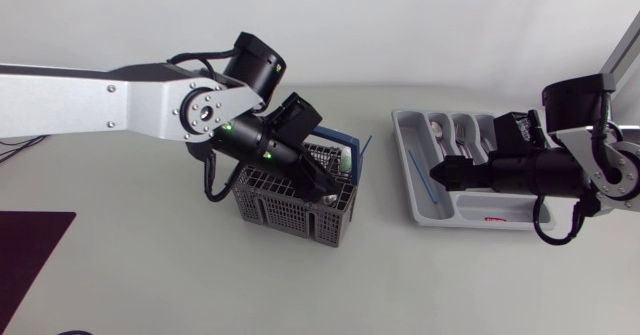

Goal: Unload the cutlery basket into the drawer organizer.

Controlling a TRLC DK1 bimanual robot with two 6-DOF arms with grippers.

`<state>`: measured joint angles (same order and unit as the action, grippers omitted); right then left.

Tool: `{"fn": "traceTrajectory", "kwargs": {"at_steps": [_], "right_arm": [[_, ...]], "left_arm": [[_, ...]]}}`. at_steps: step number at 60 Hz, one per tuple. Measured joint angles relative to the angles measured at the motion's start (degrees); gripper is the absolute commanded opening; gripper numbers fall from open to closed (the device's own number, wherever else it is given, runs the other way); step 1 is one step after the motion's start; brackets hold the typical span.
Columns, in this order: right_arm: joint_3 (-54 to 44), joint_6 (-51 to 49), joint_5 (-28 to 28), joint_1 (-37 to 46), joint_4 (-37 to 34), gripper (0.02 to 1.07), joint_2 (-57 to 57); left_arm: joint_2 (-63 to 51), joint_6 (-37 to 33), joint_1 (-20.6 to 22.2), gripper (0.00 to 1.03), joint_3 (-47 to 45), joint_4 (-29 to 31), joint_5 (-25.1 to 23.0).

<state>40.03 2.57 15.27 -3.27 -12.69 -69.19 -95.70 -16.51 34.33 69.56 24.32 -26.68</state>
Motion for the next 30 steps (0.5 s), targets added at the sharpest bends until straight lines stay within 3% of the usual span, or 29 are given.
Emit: {"fn": "traceTrajectory", "kwargs": {"at_steps": [18,30], "right_arm": [[0.0,-1.1,0.2,0.0,0.0,1.01,0.2],[-0.6,-1.4,0.2,0.0,0.0,1.01,0.5]], "left_arm": [[-0.7,0.0,0.7,0.59,-1.4,-0.1,0.0],[-1.5,0.0,1.4,0.30,-1.4,-0.2,0.0]]}}
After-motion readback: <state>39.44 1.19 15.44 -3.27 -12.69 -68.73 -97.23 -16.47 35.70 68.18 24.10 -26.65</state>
